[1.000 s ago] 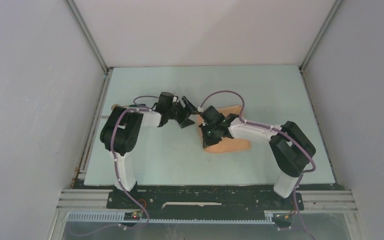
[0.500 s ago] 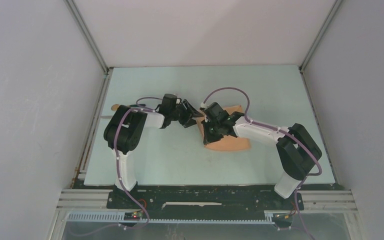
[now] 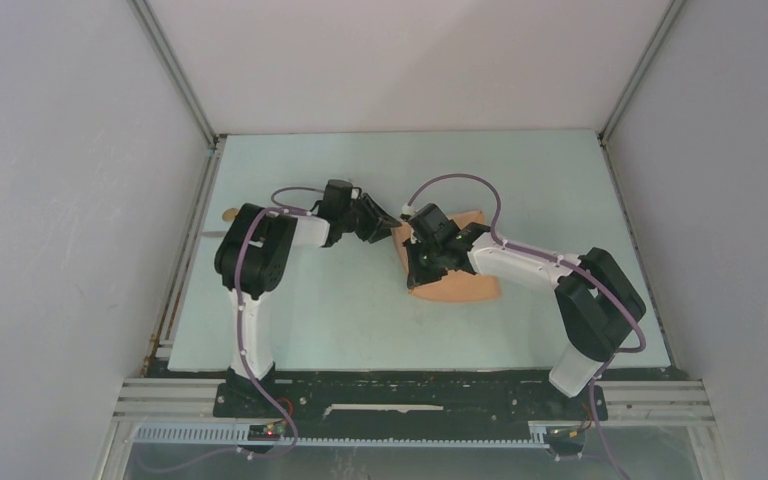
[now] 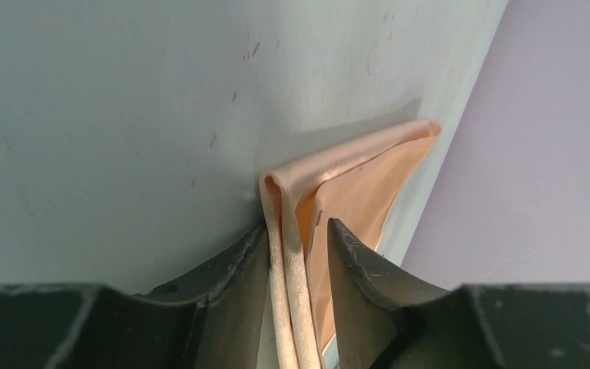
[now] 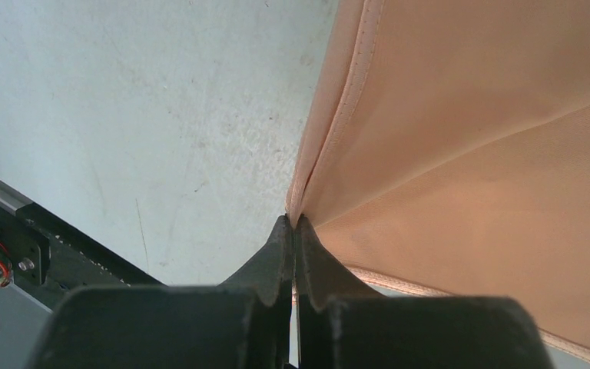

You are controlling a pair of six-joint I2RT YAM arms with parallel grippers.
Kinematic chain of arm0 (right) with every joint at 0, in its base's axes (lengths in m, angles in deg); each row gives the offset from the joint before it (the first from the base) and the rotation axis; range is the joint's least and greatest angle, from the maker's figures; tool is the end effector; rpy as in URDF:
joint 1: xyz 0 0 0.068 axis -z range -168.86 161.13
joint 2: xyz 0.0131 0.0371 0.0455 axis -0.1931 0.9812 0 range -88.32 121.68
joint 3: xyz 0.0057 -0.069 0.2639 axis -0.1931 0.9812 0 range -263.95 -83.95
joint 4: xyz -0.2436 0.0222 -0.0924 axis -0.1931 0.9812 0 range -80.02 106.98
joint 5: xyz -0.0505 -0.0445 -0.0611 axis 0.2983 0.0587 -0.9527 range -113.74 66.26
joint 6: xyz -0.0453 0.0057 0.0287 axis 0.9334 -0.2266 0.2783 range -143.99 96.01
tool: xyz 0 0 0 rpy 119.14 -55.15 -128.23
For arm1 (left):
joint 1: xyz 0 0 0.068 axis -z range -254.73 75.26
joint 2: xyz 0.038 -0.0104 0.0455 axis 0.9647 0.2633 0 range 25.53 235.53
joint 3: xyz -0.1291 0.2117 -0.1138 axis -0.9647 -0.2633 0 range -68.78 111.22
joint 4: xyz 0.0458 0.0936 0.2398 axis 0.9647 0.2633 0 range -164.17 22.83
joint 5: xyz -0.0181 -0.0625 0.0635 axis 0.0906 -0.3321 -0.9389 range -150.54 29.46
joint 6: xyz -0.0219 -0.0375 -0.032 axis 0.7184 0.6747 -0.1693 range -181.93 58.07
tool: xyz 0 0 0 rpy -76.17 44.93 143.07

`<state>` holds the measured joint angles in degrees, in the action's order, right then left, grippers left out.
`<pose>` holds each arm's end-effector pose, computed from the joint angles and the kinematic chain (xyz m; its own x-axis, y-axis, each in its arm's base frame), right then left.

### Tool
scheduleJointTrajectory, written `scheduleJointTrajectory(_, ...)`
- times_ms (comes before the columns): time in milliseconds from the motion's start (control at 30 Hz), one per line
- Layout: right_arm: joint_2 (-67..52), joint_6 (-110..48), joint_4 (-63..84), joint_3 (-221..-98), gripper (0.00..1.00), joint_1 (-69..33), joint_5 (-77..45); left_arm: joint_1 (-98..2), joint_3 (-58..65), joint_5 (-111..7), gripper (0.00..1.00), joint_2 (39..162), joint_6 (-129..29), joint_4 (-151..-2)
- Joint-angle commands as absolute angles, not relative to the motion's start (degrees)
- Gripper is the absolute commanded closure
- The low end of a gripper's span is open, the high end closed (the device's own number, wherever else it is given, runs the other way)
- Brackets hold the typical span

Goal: Fold the napkin into a case and place the utensils inside
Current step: Pick up the upper triangle-folded napkin from the center of the board.

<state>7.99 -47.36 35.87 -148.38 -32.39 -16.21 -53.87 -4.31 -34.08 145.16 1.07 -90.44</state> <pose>0.2484 0.2424 0.2050 -0.8541 -0.2687 -0.4454 -0.4298 0.8468 0.3133 0.3888 -0.1651 0.1097 -0.8392 -0.5338 -0.1040 -0.2310 0.5230 -0.8204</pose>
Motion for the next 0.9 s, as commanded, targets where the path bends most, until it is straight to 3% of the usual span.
scheduleJointTrajectory(0, 5.6, -46.7, 35.3, -148.5, 1.00, -32.2, -15.8, -54.5, -1.8, -36.8, 0.58, 147.0, -2.0, -87.6)
scheduleJointTrajectory(167, 5.8, -46.8, 35.2, -148.5, 1.00, -32.2, -15.6, -54.4, -1.6, -36.2, 0.63, 147.7, -2.2, -87.7)
scheduleJointTrajectory(500, 6.4, -46.6, 35.2, -148.5, 1.00, -32.1, -15.3, -54.3, -1.4, -35.4, 0.62, 148.3, -3.0, -88.4)
scheduleJointTrajectory(567, 6.6, -46.6, 35.4, -148.5, 1.00, -32.1, -15.4, -54.4, -1.4, -35.5, 0.68, 148.2, -3.4, -88.7)
scheduleJointTrajectory(633, 6.5, -46.5, 35.6, -148.5, 1.00, -32.2, -15.3, -55.0, -1.1, -35.5, 0.91, 148.0, -3.7, -88.3)
scheduleJointTrajectory(667, 6.4, -46.6, 35.8, -148.5, 1.00, -32.2, -15.4, -55.4, -1.1, -35.5, 0.98, 147.6, -3.7, -88.2)
scheduleJointTrajectory(867, 5.0, -47.8, 35.2, -147.7, 1.00, -33.4, -15.5, -56.7, -0.4, -37.3, 1.00, 140.3, -6.3, -81.2)
